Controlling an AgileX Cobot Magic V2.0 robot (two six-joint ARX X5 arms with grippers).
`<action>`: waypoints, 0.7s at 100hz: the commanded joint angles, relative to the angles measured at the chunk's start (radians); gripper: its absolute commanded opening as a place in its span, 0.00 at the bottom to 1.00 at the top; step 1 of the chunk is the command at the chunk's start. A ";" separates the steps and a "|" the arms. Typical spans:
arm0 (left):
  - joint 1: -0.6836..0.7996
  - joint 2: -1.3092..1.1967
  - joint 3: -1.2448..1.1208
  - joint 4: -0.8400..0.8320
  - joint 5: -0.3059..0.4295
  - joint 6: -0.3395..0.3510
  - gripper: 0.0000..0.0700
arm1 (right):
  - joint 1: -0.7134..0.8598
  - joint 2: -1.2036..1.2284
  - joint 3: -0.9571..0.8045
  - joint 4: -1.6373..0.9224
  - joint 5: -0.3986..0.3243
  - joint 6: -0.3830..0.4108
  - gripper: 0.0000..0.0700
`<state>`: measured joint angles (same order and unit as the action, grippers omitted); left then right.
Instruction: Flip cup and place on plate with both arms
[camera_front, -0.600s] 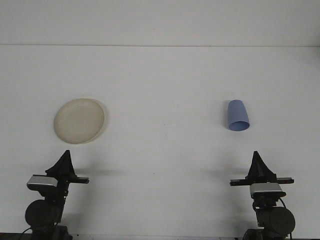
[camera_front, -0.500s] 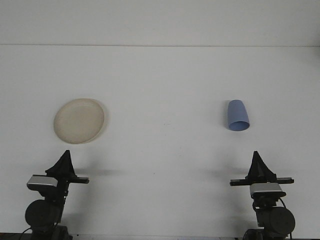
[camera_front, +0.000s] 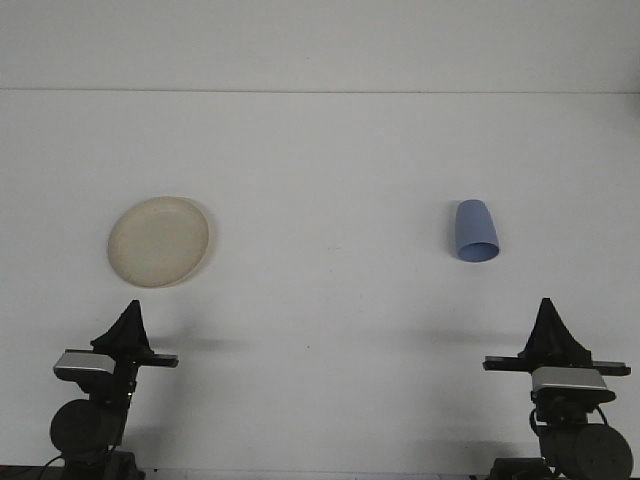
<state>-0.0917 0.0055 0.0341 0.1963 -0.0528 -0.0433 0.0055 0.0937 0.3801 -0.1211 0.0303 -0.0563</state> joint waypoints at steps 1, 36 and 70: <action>0.001 -0.002 -0.019 0.014 0.001 0.001 0.02 | 0.000 0.058 0.091 -0.058 0.004 0.006 0.00; 0.001 -0.002 -0.019 0.014 0.001 0.001 0.02 | 0.000 0.426 0.529 -0.483 -0.007 0.008 0.00; 0.001 -0.001 -0.019 0.014 0.001 0.001 0.02 | 0.000 0.581 0.596 -0.691 -0.007 0.068 0.00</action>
<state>-0.0917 0.0055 0.0341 0.1963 -0.0528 -0.0433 0.0055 0.6720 0.9607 -0.8055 0.0261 -0.0135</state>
